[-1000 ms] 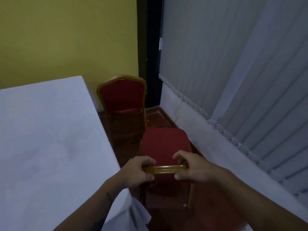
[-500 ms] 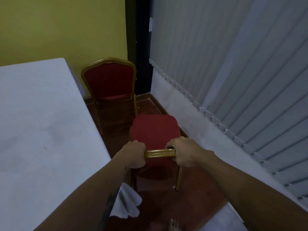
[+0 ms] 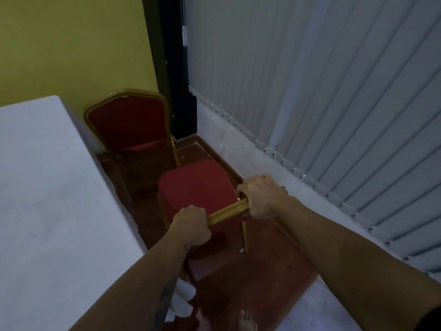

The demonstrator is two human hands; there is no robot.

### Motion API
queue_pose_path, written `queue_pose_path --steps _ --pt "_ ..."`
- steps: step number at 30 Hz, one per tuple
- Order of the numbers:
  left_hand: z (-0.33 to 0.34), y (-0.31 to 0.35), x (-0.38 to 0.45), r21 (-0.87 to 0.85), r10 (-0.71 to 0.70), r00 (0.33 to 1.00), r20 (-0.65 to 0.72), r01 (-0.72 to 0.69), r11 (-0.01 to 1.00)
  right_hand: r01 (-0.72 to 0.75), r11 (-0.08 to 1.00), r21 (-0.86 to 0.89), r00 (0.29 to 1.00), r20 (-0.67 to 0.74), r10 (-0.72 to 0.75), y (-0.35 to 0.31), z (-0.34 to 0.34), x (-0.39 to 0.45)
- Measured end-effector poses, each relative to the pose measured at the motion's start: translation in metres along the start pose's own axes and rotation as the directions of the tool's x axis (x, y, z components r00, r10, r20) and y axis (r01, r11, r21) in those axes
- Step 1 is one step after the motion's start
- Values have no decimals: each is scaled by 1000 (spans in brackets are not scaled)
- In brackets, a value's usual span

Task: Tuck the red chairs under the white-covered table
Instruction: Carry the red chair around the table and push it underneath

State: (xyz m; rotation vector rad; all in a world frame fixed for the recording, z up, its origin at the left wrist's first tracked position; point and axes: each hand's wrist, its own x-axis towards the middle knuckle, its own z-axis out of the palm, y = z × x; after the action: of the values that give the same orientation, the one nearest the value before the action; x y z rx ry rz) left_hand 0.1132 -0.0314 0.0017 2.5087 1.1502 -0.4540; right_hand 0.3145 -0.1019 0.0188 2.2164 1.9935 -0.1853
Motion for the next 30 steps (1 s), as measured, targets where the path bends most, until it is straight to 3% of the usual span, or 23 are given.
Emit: queue_pose_path --steps 4,7,9,11,13,15,17,22,25,30 --pt "2 33 8 15 23 999 48 -24 1000 -268 944 191 963 25 268 42 12 -14" --pt "1 40 12 20 25 996 84 -27 999 -474 758 449 869 98 485 52 21 -27" --pt "2 35 14 5 36 993 113 -37 999 -528 454 718 781 202 590 52 24 -35" --pt "6 26 17 -52 46 988 145 -39 998 -414 50 909 773 321 547 41 23 -40" --pt "12 16 18 -145 62 982 178 -36 989 -281 -266 922 791 379 480 28 24 -38" --pt "18 6 16 -234 83 975 207 -33 972 -145 -449 882 769 386 509 18 24 -34" --pt "25 -2 13 -292 107 974 199 -45 955 -75 -488 869 728 382 569 12 21 -29" --pt "33 -8 10 -278 81 983 166 -32 960 -184 -563 805 650 530 545 4 10 -19" --pt "25 -6 5 -216 90 974 206 -44 975 -229 -519 823 632 531 565 1 12 -17" --pt "23 7 6 -218 119 973 199 -74 973 -170 -429 887 630 433 645 15 14 -11"
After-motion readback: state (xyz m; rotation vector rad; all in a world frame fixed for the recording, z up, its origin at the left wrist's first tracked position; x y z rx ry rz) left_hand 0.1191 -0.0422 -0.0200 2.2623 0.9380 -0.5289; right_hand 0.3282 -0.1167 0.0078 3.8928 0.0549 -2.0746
